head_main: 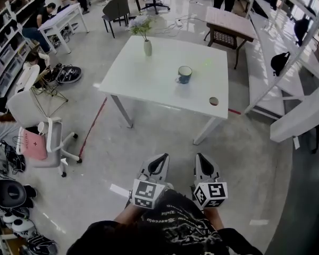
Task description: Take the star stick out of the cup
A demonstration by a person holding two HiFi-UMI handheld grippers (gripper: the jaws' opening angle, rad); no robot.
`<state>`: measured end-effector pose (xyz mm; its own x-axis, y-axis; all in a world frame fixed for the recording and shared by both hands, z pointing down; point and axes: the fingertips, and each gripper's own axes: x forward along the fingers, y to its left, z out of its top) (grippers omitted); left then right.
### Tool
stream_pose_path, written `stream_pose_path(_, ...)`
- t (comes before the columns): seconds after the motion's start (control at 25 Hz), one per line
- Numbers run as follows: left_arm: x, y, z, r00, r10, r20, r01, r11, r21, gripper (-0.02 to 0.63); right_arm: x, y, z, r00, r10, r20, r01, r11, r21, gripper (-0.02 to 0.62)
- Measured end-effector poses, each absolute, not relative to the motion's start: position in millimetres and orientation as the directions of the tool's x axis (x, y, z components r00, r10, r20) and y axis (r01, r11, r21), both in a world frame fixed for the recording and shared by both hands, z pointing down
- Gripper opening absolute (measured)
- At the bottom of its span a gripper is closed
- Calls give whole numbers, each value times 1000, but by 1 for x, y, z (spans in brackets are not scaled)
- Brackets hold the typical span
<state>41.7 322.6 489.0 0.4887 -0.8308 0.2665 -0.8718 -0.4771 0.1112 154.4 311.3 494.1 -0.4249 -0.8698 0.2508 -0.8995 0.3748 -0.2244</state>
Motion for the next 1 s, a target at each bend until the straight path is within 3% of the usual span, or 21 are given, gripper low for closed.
stream_pose_path(0.48, 46, 168, 502, 549, -794, 260, -835, -533, 136, 20, 163, 163, 498, -362, -897, 254, -927, 317, -201, 11)
stream_pose_path(0.92, 9, -92, 482, 541, -810, 226, -841, -525, 133, 20, 145, -90, 480, -332, -914, 232, -935, 286, -210, 14)
stream_pose_path(0.96, -1, -115, 485, 539, -811, 229, -843, -522, 133, 20, 137, -113, 482, -338, -914, 226, -931, 290, -223, 47)
stream_pose_path(1.0, -11, -138, 488, 536, -812, 232, -844, -519, 132, 20, 129, -137, 484, -340, -913, 225, -928, 287, -236, 128)
